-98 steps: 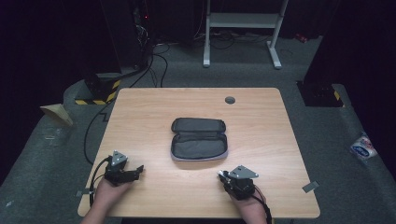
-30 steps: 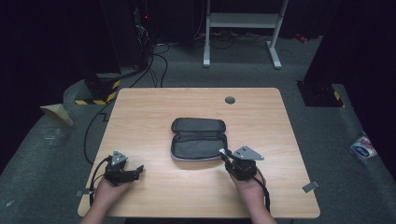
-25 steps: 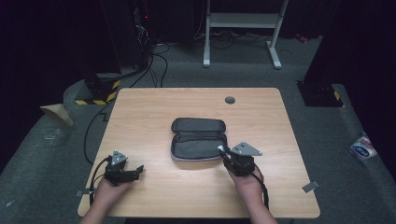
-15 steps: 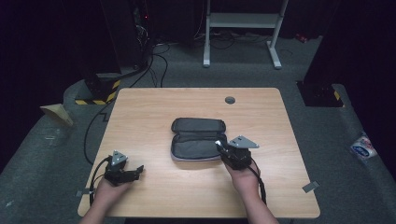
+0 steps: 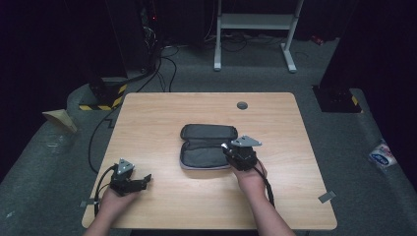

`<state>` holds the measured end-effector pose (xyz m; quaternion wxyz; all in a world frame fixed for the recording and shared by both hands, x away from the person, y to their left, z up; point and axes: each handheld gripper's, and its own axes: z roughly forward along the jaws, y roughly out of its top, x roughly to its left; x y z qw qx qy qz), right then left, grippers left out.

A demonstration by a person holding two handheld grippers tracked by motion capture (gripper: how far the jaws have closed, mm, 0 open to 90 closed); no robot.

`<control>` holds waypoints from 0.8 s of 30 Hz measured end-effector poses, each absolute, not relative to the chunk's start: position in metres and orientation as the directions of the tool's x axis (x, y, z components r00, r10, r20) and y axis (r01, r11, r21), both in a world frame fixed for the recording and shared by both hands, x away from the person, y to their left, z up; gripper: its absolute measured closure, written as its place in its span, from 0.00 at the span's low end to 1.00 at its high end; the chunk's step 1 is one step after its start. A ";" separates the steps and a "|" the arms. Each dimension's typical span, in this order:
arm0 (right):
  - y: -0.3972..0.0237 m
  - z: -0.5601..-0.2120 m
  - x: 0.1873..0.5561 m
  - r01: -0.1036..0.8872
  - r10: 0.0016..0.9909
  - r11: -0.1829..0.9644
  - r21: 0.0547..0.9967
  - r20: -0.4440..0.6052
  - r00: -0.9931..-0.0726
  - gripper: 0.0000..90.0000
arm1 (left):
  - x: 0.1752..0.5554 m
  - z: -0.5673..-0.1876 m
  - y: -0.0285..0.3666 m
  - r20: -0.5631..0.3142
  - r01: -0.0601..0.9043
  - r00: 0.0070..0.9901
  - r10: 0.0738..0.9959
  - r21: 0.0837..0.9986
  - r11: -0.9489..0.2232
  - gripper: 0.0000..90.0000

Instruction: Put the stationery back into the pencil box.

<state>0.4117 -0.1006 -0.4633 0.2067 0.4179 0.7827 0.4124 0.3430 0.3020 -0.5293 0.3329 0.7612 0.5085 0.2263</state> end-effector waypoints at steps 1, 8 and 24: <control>-0.100 -0.465 0.413 0.491 0.827 0.312 0.814 0.022 -0.562 0.81 | 0.343 -0.529 0.302 0.006 0.623 0.380 0.925 0.737 -0.261 0.18; -0.096 -0.477 0.420 0.532 0.837 0.350 0.771 -0.001 -0.548 0.80 | 0.343 -0.529 0.302 0.006 0.622 0.384 0.923 0.737 -0.264 0.18; -0.093 -0.490 0.424 0.582 0.851 0.361 0.729 -0.003 -0.524 0.79 | 0.343 -0.529 0.302 0.004 0.620 0.387 0.922 0.739 -0.264 0.18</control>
